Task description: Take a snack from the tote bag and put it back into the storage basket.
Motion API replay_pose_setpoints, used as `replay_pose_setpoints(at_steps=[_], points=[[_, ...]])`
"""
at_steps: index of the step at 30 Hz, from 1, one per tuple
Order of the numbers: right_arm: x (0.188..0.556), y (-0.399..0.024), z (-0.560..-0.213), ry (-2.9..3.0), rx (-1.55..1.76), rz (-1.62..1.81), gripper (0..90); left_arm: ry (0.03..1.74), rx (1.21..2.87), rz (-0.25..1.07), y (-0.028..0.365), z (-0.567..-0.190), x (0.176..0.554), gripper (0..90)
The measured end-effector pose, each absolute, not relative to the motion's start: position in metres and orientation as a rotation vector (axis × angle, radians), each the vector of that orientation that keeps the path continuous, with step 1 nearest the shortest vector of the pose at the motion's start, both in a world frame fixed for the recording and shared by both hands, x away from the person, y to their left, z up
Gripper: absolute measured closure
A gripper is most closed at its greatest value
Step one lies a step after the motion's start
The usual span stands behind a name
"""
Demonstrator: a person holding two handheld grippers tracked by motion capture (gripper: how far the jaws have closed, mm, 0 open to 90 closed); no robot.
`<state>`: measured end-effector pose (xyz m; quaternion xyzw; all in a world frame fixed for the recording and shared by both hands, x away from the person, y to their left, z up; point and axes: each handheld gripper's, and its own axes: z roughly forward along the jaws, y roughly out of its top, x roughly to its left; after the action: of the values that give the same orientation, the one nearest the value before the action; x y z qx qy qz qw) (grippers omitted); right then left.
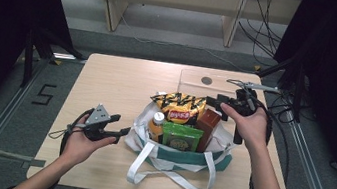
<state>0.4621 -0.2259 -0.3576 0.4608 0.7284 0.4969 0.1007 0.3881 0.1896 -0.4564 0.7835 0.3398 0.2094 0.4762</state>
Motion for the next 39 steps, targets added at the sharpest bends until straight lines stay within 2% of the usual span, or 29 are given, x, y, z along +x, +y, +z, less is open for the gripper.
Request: replay_pose_setpoints(at_steps=[22,25,32,35,36,37,39], points=[[0.477,-0.202,-0.361,2.318,1.385,1.351,45.3,0.821,1.929,0.498,0.184,-0.458,0.387,38.1],[0.479,-0.199,-0.361,2.338,1.384,1.343,47.4,0.819,1.93,0.492,0.184,-0.459,0.388,37.8],[0.481,-0.192,-0.356,2.369,1.37,1.255,58.7,0.822,1.933,0.494,0.184,-0.459,0.388,37.6],[0.481,-0.191,-0.354,2.372,1.386,1.241,58.8,0.824,1.931,0.493,0.184,-0.459,0.388,37.6],[0.482,-0.191,-0.353,2.364,1.395,1.22,53.7,0.824,1.932,0.493,0.184,-0.459,0.388,37.6],[0.482,-0.191,-0.353,2.364,1.395,1.22,53.7,0.823,1.933,0.493,0.184,-0.459,0.388,37.6],[0.485,-0.191,-0.352,2.357,1.357,1.227,47.8,0.822,1.934,0.492,0.184,-0.459,0.388,37.6]])
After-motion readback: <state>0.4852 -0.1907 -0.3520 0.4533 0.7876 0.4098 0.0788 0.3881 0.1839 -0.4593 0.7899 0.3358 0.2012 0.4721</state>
